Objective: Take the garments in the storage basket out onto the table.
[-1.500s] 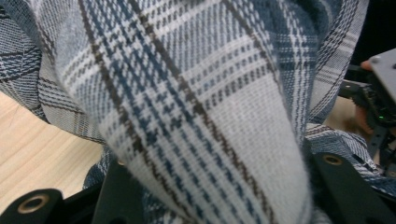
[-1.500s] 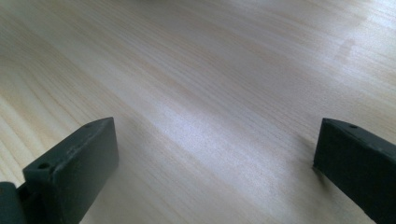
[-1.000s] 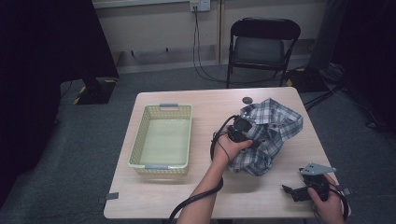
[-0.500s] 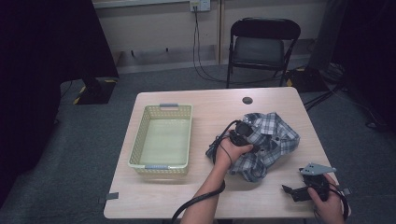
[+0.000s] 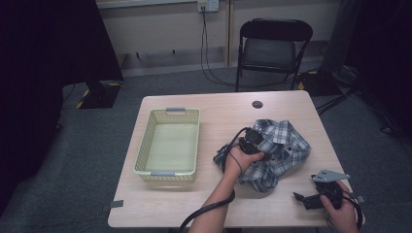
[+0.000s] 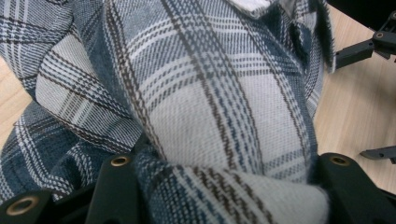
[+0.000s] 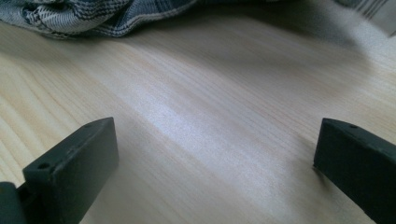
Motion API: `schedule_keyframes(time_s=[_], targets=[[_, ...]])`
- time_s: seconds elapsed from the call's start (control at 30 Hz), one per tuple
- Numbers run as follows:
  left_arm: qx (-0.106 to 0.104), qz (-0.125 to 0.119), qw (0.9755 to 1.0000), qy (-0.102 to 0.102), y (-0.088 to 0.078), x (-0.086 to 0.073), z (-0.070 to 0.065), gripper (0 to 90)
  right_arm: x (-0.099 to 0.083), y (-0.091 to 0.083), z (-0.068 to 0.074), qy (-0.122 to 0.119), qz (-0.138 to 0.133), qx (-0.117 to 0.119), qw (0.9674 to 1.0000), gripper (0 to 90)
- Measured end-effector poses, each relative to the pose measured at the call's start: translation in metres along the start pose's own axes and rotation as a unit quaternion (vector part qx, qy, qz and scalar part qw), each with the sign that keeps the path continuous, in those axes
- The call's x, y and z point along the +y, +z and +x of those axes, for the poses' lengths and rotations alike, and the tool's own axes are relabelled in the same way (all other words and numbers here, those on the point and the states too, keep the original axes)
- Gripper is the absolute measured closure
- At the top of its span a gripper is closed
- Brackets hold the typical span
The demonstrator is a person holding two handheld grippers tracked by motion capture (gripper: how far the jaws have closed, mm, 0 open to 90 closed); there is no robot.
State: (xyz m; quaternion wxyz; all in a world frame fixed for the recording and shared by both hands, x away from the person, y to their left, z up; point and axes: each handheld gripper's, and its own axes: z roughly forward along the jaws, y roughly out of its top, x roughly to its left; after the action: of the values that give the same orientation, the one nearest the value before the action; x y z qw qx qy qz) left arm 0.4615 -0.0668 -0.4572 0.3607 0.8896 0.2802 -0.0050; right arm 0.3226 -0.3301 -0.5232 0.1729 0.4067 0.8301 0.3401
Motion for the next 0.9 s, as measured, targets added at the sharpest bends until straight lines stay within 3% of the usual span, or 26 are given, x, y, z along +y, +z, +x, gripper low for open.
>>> schedule_keyframes(time_s=[0.9], targets=[[0.001, -0.003, 0.9999, -0.009, -0.0033, 0.0, -0.004, 28.3, 0.0, 0.0, 0.0001, 0.0, 0.0, 0.0, 1.0, 0.0]])
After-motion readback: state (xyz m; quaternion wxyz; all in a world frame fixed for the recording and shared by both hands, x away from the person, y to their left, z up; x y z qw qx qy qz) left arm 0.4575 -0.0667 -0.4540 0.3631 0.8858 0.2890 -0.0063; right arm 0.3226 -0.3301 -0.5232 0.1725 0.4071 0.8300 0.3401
